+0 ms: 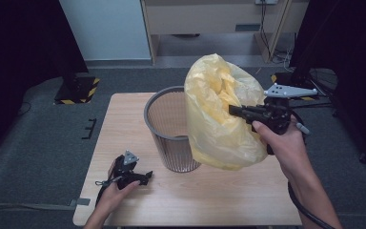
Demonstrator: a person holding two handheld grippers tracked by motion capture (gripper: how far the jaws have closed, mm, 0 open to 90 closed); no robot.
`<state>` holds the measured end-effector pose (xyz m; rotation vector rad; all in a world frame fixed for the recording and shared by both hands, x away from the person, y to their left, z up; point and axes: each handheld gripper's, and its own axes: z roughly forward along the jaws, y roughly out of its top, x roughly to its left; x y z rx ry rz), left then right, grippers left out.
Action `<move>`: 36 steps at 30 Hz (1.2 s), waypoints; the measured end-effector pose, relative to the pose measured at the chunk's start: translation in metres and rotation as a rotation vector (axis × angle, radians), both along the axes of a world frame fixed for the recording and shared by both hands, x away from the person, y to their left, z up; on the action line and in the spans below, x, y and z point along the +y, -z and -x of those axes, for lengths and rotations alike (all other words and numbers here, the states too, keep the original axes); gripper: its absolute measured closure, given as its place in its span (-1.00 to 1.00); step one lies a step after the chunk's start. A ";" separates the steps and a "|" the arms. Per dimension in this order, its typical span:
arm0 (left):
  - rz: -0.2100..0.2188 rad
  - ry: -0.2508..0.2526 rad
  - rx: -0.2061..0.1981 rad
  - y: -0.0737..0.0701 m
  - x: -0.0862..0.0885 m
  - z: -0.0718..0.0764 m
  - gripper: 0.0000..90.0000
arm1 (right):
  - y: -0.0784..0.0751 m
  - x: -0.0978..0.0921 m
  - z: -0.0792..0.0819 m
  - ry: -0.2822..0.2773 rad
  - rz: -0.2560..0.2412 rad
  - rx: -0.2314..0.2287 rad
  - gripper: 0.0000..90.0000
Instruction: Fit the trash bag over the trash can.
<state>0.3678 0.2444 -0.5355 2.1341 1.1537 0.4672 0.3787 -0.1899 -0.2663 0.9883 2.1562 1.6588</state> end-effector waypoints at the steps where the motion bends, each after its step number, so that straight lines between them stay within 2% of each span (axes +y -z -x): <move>1: 0.000 0.000 0.000 0.000 0.000 0.000 -1.00 | -0.003 0.005 -0.003 -0.002 -0.003 -0.001 0.93; 14: -0.002 0.002 0.003 0.000 0.000 0.000 -1.00 | -0.013 0.045 -0.032 -0.029 -0.022 0.011 0.93; 19: -0.002 0.003 0.004 0.000 0.000 0.000 -1.00 | -0.012 0.059 -0.040 -0.036 -0.008 0.016 0.93; 28: -0.002 0.003 0.002 0.000 0.000 -0.001 -1.00 | -0.014 0.074 -0.049 -0.049 -0.011 0.030 0.93; 36: 0.000 0.003 0.002 0.000 -0.001 -0.001 -1.00 | -0.012 0.095 -0.055 -0.073 0.001 0.039 0.93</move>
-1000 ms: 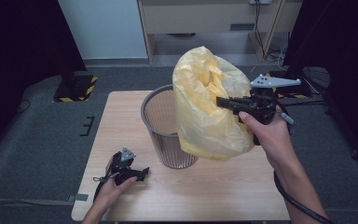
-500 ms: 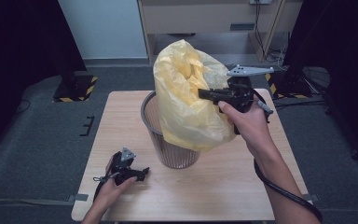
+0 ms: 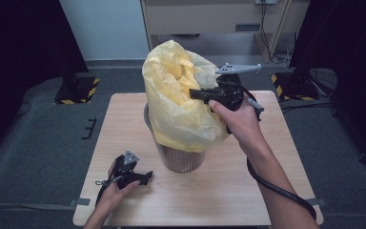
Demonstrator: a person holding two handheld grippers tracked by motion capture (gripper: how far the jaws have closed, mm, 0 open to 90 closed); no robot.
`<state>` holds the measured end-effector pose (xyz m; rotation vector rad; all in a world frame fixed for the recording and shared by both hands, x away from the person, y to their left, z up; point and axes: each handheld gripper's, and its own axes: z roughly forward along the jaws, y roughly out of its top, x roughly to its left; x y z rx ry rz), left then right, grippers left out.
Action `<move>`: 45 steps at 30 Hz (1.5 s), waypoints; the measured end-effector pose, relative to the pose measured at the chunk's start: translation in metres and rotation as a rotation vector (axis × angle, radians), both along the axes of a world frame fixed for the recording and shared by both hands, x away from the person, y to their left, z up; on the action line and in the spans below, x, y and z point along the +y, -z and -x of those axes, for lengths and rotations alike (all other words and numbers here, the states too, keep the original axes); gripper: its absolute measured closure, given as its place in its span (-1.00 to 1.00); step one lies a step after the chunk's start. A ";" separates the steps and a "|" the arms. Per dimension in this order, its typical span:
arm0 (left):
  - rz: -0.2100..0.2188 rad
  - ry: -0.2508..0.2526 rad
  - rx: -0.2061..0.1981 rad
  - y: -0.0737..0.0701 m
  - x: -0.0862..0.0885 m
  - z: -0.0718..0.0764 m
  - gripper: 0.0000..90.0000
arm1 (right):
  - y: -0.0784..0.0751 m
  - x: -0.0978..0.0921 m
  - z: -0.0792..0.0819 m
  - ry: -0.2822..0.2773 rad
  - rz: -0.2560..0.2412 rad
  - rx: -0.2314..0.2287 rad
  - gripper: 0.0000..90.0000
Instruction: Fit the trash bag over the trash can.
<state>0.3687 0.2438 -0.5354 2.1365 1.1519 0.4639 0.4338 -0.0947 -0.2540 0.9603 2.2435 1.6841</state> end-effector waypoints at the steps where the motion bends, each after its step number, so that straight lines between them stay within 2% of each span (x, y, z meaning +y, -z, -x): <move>1: 0.000 0.000 0.000 0.000 0.000 0.000 -1.00 | 0.000 0.003 -0.001 -0.003 0.002 0.001 0.93; 9: -0.001 0.001 0.002 0.000 0.000 0.000 -1.00 | 0.001 0.019 -0.006 -0.019 0.014 0.008 0.93; 16: -0.003 0.002 0.004 0.000 0.000 0.000 -1.00 | 0.007 0.029 -0.011 -0.026 0.028 0.034 0.93; 19: -0.004 0.004 0.004 0.000 0.000 0.000 -1.00 | 0.009 0.034 -0.013 -0.041 0.017 0.053 0.93; 31: -0.006 0.005 0.006 -0.001 0.000 -0.001 -1.00 | 0.009 0.052 -0.017 -0.067 0.005 0.065 0.93; 35: -0.007 0.006 0.006 -0.001 0.000 -0.001 -1.00 | 0.008 0.055 -0.018 -0.077 -0.021 0.078 0.93; 36: -0.007 0.006 0.006 -0.001 0.000 -0.001 -1.00 | 0.008 0.056 -0.018 -0.075 -0.016 0.075 0.93; 39: -0.007 0.006 0.007 -0.001 0.000 -0.001 -1.00 | 0.009 0.060 -0.019 -0.069 0.050 0.060 0.93; 40: -0.007 0.006 0.007 -0.001 0.000 -0.001 -1.00 | 0.009 0.060 -0.019 -0.069 0.050 0.060 0.93; 45: -0.007 0.007 0.007 -0.001 0.000 -0.001 -1.00 | 0.015 0.060 -0.020 -0.049 0.128 0.080 0.93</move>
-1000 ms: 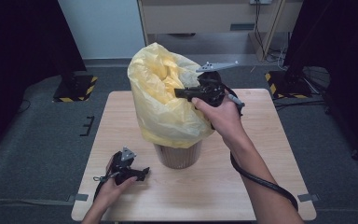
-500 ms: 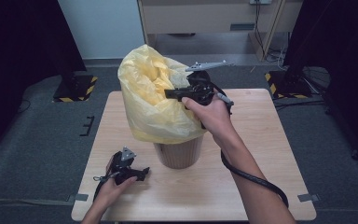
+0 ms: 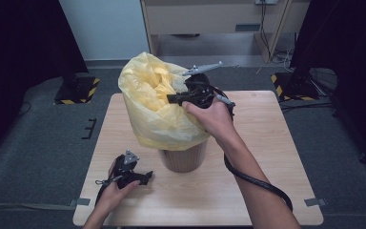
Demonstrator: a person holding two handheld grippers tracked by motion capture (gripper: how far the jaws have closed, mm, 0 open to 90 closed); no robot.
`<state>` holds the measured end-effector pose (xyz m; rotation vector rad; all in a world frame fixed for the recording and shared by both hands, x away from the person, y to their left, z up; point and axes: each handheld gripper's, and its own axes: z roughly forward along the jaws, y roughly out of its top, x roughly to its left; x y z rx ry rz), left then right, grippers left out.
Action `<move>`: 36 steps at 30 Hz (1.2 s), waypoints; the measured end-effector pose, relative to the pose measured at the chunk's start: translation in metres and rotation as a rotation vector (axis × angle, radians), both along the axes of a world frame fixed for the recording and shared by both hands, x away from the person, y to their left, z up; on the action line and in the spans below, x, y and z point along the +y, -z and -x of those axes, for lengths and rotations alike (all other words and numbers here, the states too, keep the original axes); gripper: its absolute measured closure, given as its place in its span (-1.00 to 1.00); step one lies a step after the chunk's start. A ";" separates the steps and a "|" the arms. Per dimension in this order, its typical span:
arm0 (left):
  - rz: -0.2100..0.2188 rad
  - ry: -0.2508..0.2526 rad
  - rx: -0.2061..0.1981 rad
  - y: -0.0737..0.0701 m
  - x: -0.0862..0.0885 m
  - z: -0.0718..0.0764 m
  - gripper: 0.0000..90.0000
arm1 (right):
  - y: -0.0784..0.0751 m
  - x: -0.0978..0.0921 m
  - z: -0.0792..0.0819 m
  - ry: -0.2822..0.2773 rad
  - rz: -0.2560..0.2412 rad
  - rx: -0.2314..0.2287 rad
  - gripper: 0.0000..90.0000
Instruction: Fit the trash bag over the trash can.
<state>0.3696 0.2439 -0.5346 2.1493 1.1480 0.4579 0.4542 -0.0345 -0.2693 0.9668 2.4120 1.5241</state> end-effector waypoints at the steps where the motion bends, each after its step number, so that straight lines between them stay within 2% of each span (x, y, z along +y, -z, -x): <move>1: 0.000 0.000 0.000 0.000 0.000 0.000 -1.00 | 0.002 -0.001 -0.001 0.007 0.012 0.009 0.93; 9: 0.001 0.000 -0.003 0.000 0.000 0.000 -1.00 | 0.016 -0.004 -0.003 0.008 0.097 0.056 0.93; 13: 0.001 0.000 -0.003 0.000 0.000 0.000 -1.00 | 0.021 -0.006 -0.003 0.004 0.108 0.073 0.93; 15: 0.001 0.000 -0.003 0.000 0.000 0.000 -1.00 | 0.021 -0.007 -0.003 0.006 0.108 0.083 0.93; 20: 0.000 -0.001 -0.003 0.000 0.000 0.000 -1.00 | 0.022 -0.004 -0.006 0.010 0.147 0.118 0.93; 25: 0.000 -0.001 -0.003 0.000 0.000 0.000 -1.00 | 0.023 0.002 -0.011 0.012 0.192 0.175 0.92; 28: 0.001 -0.002 -0.003 0.000 0.000 0.000 -1.00 | 0.023 0.004 -0.012 0.011 0.206 0.186 0.92; 31: 0.001 -0.002 -0.004 0.000 0.000 0.000 -1.00 | 0.024 0.009 -0.012 0.013 0.259 0.200 0.92; 36: 0.001 -0.002 -0.003 0.000 0.000 0.000 -1.00 | 0.024 0.011 -0.012 0.011 0.281 0.204 0.92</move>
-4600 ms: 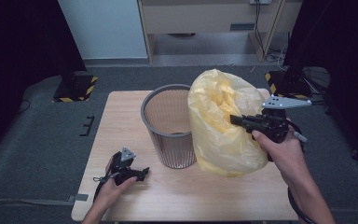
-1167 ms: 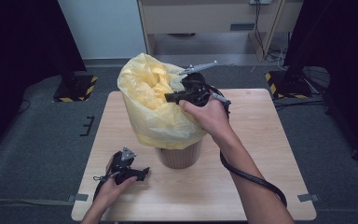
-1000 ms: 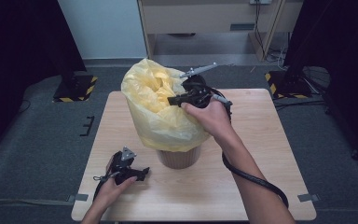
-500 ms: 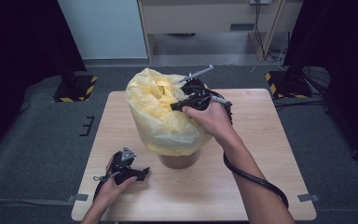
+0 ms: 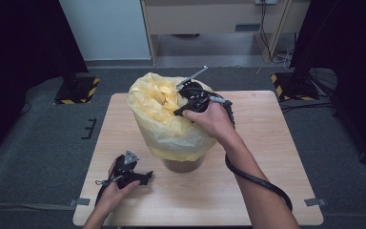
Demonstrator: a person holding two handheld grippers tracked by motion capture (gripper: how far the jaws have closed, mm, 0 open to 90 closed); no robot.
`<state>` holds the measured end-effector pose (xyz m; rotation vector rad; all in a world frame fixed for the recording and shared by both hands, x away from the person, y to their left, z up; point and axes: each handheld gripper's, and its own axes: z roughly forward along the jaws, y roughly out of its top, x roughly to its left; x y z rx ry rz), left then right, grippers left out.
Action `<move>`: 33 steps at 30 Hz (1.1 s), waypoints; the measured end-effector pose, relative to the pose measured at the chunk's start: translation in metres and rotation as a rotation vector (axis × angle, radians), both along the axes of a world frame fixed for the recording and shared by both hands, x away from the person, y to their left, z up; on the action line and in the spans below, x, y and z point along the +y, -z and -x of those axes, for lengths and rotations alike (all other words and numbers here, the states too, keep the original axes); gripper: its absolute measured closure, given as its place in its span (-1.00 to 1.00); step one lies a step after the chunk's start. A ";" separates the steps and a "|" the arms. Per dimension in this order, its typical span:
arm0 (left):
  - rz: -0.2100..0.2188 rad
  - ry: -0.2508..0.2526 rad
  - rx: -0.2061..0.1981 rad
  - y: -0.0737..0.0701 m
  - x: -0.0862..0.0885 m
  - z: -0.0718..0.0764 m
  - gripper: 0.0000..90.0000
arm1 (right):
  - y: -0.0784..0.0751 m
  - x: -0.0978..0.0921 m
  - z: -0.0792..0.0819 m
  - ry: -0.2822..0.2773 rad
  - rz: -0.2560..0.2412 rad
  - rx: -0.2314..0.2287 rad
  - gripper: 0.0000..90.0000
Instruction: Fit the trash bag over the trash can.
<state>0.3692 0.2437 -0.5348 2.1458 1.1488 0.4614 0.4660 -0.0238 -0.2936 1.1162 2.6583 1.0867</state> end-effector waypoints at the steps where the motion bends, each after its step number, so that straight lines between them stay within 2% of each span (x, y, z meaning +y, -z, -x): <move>1: 0.000 0.000 0.000 0.000 0.000 0.000 -1.00 | 0.000 -0.001 0.000 0.003 -0.004 0.005 0.92; 6: 0.000 0.000 0.000 0.000 0.000 0.000 -1.00 | 0.000 -0.002 0.001 0.000 -0.010 0.006 0.90; 7: 0.000 0.000 0.000 0.000 0.000 0.000 -1.00 | -0.001 -0.004 0.001 0.000 -0.031 -0.004 0.87; 8: 0.000 0.000 0.000 0.000 0.000 0.000 -1.00 | -0.001 -0.004 0.001 0.000 -0.031 -0.004 0.87; 9: 0.000 0.000 0.000 0.000 0.000 0.000 -1.00 | -0.001 -0.005 0.001 -0.001 -0.037 -0.011 0.83; 10: 0.000 0.000 0.000 0.000 0.000 0.000 -1.00 | -0.003 -0.007 0.003 0.010 -0.051 -0.017 0.70; 11: 0.000 0.000 0.000 0.000 0.000 0.000 -1.00 | -0.003 -0.007 0.003 0.010 -0.051 -0.017 0.70; 15: 0.000 0.000 0.000 0.000 0.000 0.000 -1.00 | -0.012 -0.012 0.008 0.020 -0.082 -0.056 0.45; 18: 0.000 0.000 0.000 0.000 0.000 0.000 -1.00 | -0.022 -0.019 0.015 0.026 -0.111 -0.079 0.33; 21: 0.002 0.000 0.000 0.000 0.000 0.000 -1.00 | -0.025 -0.024 0.017 0.033 -0.123 -0.088 0.31; 23: 0.000 0.000 0.000 0.000 0.000 0.000 -1.00 | -0.027 -0.031 0.019 0.039 -0.151 -0.082 0.27; 26: 0.001 0.000 0.000 0.000 0.000 0.000 -1.00 | -0.027 -0.035 0.019 0.040 -0.167 -0.086 0.24; 29: 0.000 0.000 -0.001 0.000 0.000 0.000 -1.00 | -0.030 -0.043 0.021 0.051 -0.214 -0.075 0.16; 33: 0.001 0.000 -0.001 0.000 0.000 0.000 -1.00 | -0.032 -0.047 0.022 0.057 -0.223 -0.078 0.13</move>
